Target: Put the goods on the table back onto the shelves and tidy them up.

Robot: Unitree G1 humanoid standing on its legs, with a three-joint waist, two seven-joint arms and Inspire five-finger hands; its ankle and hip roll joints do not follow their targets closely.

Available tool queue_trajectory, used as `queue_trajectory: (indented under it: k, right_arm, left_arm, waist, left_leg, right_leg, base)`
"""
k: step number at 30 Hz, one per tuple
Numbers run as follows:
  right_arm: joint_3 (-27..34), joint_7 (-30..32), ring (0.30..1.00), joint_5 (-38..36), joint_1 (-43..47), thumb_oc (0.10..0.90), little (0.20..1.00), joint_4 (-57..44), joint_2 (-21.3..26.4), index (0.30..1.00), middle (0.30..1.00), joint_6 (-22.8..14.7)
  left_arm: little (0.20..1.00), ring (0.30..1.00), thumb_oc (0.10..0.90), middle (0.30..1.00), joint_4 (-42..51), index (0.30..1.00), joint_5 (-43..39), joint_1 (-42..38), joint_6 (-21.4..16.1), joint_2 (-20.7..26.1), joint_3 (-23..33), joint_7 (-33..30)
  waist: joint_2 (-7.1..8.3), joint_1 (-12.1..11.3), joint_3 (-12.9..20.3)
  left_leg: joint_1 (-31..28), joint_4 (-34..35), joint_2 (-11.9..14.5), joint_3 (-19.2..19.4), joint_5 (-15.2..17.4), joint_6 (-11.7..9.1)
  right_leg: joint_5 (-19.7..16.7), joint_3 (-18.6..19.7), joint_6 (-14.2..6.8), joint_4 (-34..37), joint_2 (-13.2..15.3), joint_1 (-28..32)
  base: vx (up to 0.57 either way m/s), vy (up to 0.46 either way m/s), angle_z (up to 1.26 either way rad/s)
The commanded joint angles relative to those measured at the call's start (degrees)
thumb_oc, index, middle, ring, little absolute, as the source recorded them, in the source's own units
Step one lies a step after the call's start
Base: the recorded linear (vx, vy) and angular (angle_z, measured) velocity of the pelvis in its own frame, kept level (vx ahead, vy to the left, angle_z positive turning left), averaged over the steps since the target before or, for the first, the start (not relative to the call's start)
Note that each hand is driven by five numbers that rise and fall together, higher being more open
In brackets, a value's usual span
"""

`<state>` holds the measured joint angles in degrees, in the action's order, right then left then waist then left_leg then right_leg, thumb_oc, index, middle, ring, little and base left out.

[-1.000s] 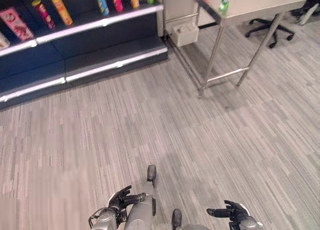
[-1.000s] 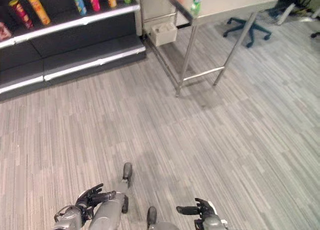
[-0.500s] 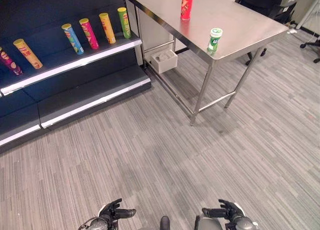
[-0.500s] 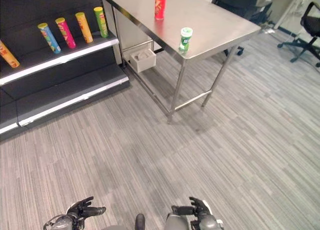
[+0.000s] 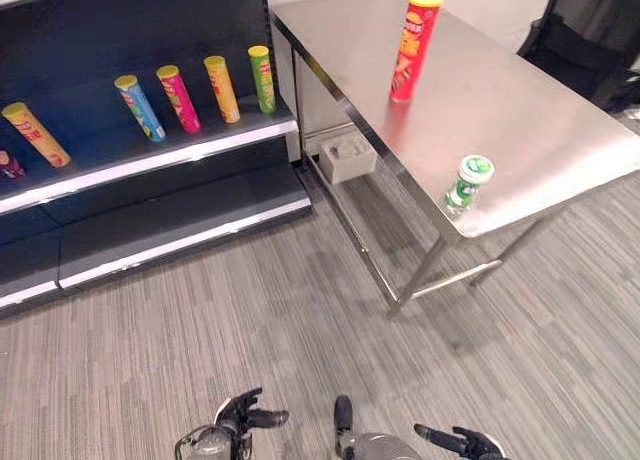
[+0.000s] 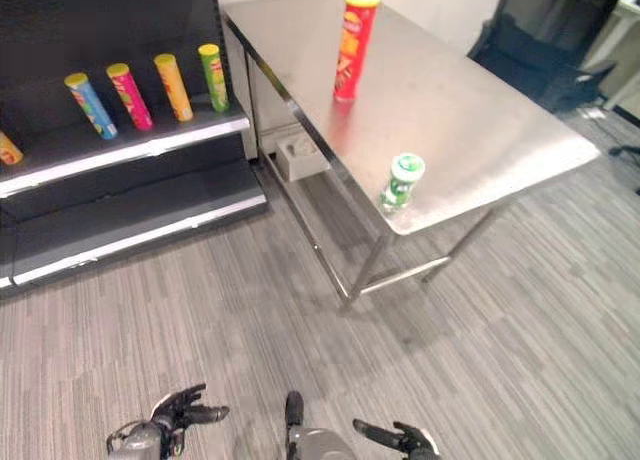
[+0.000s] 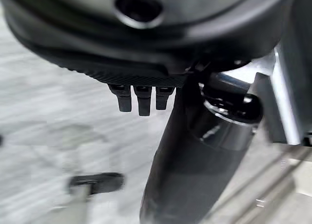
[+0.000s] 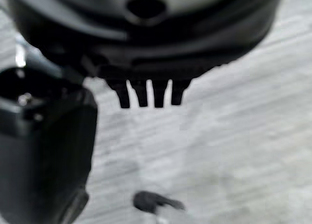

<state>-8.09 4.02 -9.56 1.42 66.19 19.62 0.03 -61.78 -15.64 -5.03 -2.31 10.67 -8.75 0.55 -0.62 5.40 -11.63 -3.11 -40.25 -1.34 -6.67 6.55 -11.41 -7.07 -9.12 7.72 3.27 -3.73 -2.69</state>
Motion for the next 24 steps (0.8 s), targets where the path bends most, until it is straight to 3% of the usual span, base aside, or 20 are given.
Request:
queue_trajectory:
  k: [1, 3, 4, 5, 6, 7, 10, 15, 17, 19, 21, 23, 24]
  right_arm:
    - [-0.85, 1.17, 0.900, -1.78, -1.15, 0.800, 0.900, -1.14, 2.75, 0.900, 0.900, -0.69]
    - [-1.09, 1.43, 0.900, -2.28, -0.54, 0.800, 0.900, -1.00, 2.73, 0.900, 0.900, -0.66]
    - [-1.15, 1.41, 0.900, -2.35, -0.45, 0.800, 0.900, -1.08, 2.68, 0.900, 0.900, -0.73]
    - [-1.37, 1.50, 0.900, -2.39, -0.11, 0.800, 0.900, -1.11, 2.68, 0.900, 0.900, -0.84]
    - [-2.11, 1.72, 0.900, -1.77, 0.24, 0.800, 0.900, -1.14, 2.73, 0.900, 0.900, -0.79]
    - [-2.39, 1.55, 0.900, -1.29, 0.13, 0.800, 0.900, -1.07, 2.77, 0.900, 0.900, -0.73]
    - [-2.34, 1.42, 0.900, -0.62, -0.25, 0.800, 0.900, -0.39, 2.10, 0.900, 0.900, -0.72]
    - [-1.00, 1.91, 0.900, -1.92, -0.48, 0.800, 0.900, 0.34, 0.89, 0.900, 0.900, -0.74]
    - [5.94, 3.58, 0.900, -5.97, -1.95, 0.800, 0.900, 2.13, 2.04, 0.900, 0.900, -1.23]
    - [14.69, 5.58, 0.900, -8.49, -4.20, 0.800, 0.900, -1.26, 7.26, 0.900, 0.900, -1.68]
    - [24.56, 10.66, 0.900, -3.89, -8.54, 0.800, 0.900, -17.31, 16.39, 0.900, 0.900, -2.88]
    - [32.29, 13.04, 0.900, -3.81, -6.45, 0.800, 0.900, -37.62, 23.22, 0.900, 0.900, -7.99]
    - [32.83, 12.27, 0.900, -3.30, -5.84, 0.800, 0.900, -42.52, 24.32, 0.900, 0.900, -8.70]
  left_arm:
    - [0.900, 0.900, 0.800, 0.900, 1.27, 0.900, -0.92, 0.52, -1.19, 3.69, -1.85, -0.86]
    - [0.900, 0.900, 0.800, 0.900, 1.44, 0.900, -1.36, 0.37, -1.18, 3.48, -2.07, -0.76]
    - [0.900, 0.900, 0.800, 0.900, 1.18, 0.900, -1.14, 0.45, -1.15, 3.39, -2.09, -0.75]
    - [0.900, 0.900, 0.800, 0.900, 1.26, 0.900, -1.12, 0.53, -1.22, 3.38, -2.18, -0.65]
    - [0.900, 0.900, 0.800, 0.900, 0.73, 0.900, -0.97, 1.01, -1.19, 3.10, -2.09, -0.68]
    - [0.900, 0.900, 0.800, 0.900, 0.28, 0.900, -0.97, 1.39, -1.18, 2.82, -2.08, -0.52]
    - [0.900, 0.900, 0.800, 0.900, -2.26, 0.900, 0.05, 1.84, -1.22, 2.27, -1.72, -0.40]
    - [0.900, 0.900, 0.800, 0.900, -3.34, 0.900, 0.47, 2.17, -1.15, 3.21, -0.92, -0.55]
    - [0.900, 0.900, 0.800, 0.900, -3.13, 0.900, -0.19, 3.01, -1.38, 4.80, 1.24, -0.64]
    - [0.900, 0.900, 0.800, 0.900, -1.58, 0.900, -0.67, 4.57, -1.24, 6.22, 3.19, -0.19]
    - [0.900, 0.900, 0.800, 0.900, -0.53, 0.900, 1.96, 6.09, -1.34, 5.48, 4.18, -0.03]
    - [0.900, 0.900, 0.800, 0.900, -0.50, 0.900, 2.59, 6.32, -1.20, 4.32, 3.73, 0.22]
    - [0.900, 0.900, 0.800, 0.900, -0.34, 0.900, 2.72, 6.50, -1.11, 4.28, 3.65, 0.48]
  waist:
    - [2.37, 0.14, -2.56]
    - [3.22, -1.22, -3.04]
    - [3.39, -1.76, -3.07]
    - [3.26, -2.30, -3.02]
    - [1.97, -4.05, -3.14]
    - [1.38, -4.58, -2.67]
    - [0.50, -4.36, -1.27]
    - [0.44, -4.29, 0.34]
    - [0.83, -3.48, 0.95]
    - [1.16, -3.01, 1.59]
    - [1.24, -1.69, 2.61]
    - [1.20, -1.01, 3.22]
    - [1.19, -1.10, 3.31]
  left_leg:
    - [4.49, 7.59, 0.67, 5.36, -8.68, 6.78]
    - [8.92, 10.26, 1.76, 8.58, -5.71, 8.60]
    - [9.71, 14.92, 1.50, 9.25, -4.09, 9.39]
    - [10.82, 19.45, 0.72, 8.50, -3.86, 9.59]
    - [10.50, 31.34, -0.55, 3.67, -7.00, 9.00]
    - [10.02, 34.27, -0.89, 0.91, -7.66, 9.03]
    - [6.44, 39.66, -0.15, 0.11, -8.60, 8.82]
    - [2.39, 44.88, 0.34, 3.52, -9.06, 9.41]
    - [0.66, 45.25, 0.37, 5.99, -7.68, 9.92]
    - [-0.33, 45.25, 0.42, 7.31, -6.69, 10.17]
    - [-1.65, 45.25, 0.39, 8.26, -5.39, 10.33]
    - [-2.86, 45.25, 0.56, 8.66, -4.62, 10.51]
    - [-3.04, 45.25, 0.63, 8.77, -4.54, 10.49]
  right_leg:
    - [3.19, 5.38, -10.13, -1.49, 3.92, 1.11]
    - [4.01, 5.66, -10.25, -0.67, 4.85, 3.19]
    - [4.22, 6.05, -10.65, -0.24, 5.11, 3.94]
    - [4.27, 6.61, -10.96, 0.04, 4.96, 4.06]
    - [5.00, 8.54, -11.47, 0.86, 3.83, 5.60]
    - [5.42, 9.21, -11.54, 0.55, 3.33, 5.94]
    - [6.04, 10.12, -11.95, 0.88, 3.32, 7.00]
    - [5.40, 10.96, -12.90, 1.25, 4.31, 6.09]
    - [5.24, 11.94, -13.92, 1.30, 4.98, 6.45]
    - [5.13, 12.51, -14.57, 1.33, 5.47, 6.78]
    - [5.41, 13.11, -15.22, 1.57, 5.98, 7.46]
    - [5.57, 13.87, -15.21, 1.63, 6.01, 7.89]
    - [5.64, 13.87, -15.20, 1.63, 6.00, 8.00]
  base:
    - [0.16, -0.155, -0.09]
    - [0.16, -0.034, -0.23]
    - [0.19, 0.044, -0.35]
    - [0.26, 0.171, -0.38]
    - [0.25, 0.185, -0.20]
    - [0.25, 0.196, -0.53]
    - [0.17, 0.144, -0.93]
    - [0.04, 0.130, -0.61]
    - [0.10, 0.183, -0.47]
    - [0.11, 0.125, -0.64]
    - [0.12, 0.111, -0.39]
    - [0.10, 0.053, -0.36]
    - [0.06, -0.003, -0.40]
